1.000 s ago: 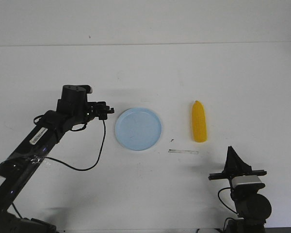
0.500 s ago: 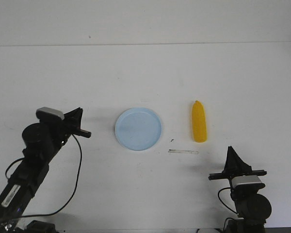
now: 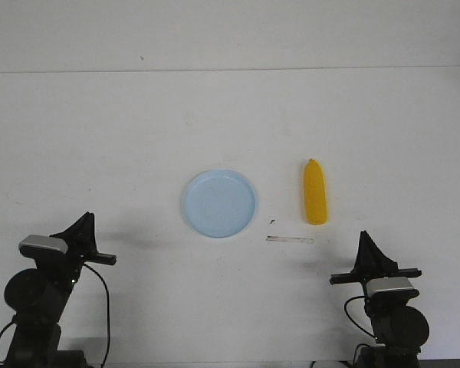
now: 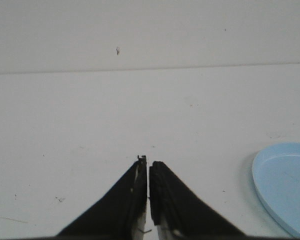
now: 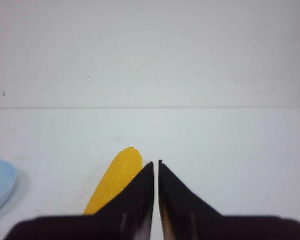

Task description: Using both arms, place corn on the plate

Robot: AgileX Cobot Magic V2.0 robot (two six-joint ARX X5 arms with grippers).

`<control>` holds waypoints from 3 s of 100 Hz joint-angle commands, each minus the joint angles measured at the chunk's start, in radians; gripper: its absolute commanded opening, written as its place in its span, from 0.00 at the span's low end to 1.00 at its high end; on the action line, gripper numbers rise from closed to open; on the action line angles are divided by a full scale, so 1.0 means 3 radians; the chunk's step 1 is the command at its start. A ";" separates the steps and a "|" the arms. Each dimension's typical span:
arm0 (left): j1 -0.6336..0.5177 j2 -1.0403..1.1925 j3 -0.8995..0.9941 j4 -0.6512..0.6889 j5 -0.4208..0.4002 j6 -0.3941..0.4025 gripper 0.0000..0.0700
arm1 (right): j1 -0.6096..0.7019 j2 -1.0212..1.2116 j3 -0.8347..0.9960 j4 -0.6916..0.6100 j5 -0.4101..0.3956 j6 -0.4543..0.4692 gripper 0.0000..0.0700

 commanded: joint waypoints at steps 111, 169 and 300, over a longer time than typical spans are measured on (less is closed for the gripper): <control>0.0014 -0.1104 -0.0015 -0.0532 -0.0004 0.0055 0.00 | 0.0006 0.0004 -0.0005 0.0037 0.0000 0.0005 0.02; 0.0014 -0.1104 -0.0015 -0.0532 -0.0004 0.0055 0.00 | 0.0014 0.0005 0.0023 0.0300 -0.0005 0.0019 0.01; 0.0014 -0.1104 -0.0015 -0.0532 -0.0003 0.0055 0.00 | 0.0617 0.4562 0.3750 -0.1916 0.0432 0.0456 0.01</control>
